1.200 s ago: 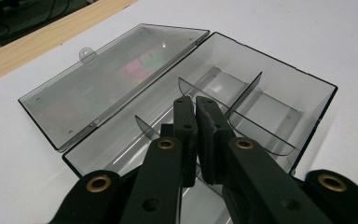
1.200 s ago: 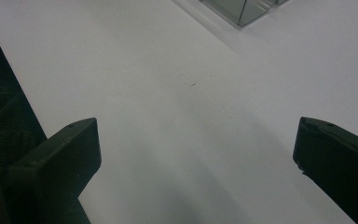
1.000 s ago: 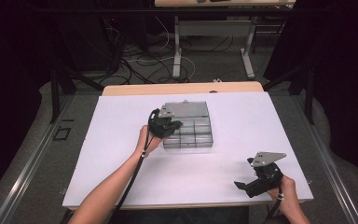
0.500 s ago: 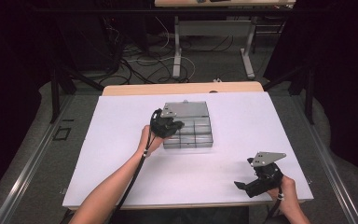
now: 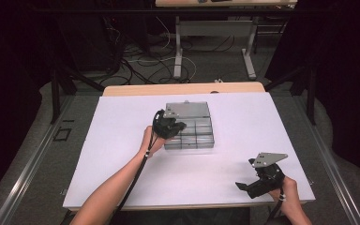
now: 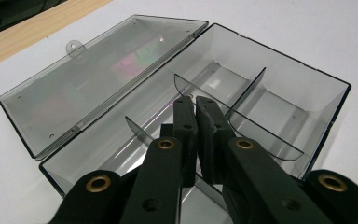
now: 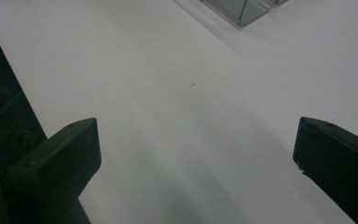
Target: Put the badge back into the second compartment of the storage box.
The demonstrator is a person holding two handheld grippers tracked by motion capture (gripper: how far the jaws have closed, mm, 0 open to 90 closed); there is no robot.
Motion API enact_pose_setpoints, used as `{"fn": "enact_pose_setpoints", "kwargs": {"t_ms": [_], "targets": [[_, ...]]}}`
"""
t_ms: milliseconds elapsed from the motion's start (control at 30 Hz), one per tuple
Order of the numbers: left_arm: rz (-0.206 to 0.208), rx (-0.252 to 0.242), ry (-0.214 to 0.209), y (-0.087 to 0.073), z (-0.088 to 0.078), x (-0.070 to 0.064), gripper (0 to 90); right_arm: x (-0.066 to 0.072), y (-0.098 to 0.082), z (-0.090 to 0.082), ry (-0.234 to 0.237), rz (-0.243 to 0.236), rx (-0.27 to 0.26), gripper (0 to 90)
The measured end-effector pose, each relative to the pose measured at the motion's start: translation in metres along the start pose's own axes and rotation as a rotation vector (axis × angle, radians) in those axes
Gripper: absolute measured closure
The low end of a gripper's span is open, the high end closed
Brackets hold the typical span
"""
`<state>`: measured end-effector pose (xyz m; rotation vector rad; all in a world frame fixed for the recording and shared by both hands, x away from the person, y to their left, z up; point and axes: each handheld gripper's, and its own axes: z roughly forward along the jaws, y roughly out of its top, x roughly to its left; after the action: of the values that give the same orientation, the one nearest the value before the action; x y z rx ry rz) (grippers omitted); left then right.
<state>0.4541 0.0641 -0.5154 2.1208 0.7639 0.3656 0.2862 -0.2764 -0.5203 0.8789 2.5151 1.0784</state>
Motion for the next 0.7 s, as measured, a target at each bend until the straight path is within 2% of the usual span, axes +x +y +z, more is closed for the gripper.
{"fn": "enact_pose_setpoints", "kwargs": {"t_ms": [200,233,567,700], "targets": [[-0.002,0.006,-0.002,0.0002,0.0029,-0.001,87.7,0.0,-0.0001,0.0001,0.001,0.0,0.0,0.4],[0.001,0.023,-0.011,0.0007,0.0023,-0.0005,87.6,-0.0001,-0.0001,0.0001,0.002,0.0,0.0,0.5],[-0.012,0.044,0.002,-0.002,0.0087,-0.0012,86.7,-0.0002,-0.0002,0.0001,0.004,0.0,-0.001,0.5],[-0.02,0.04,0.008,-0.0015,0.0078,-0.0007,81.5,0.0,-0.0001,0.0001,0.004,0.001,-0.001,0.5]]}}
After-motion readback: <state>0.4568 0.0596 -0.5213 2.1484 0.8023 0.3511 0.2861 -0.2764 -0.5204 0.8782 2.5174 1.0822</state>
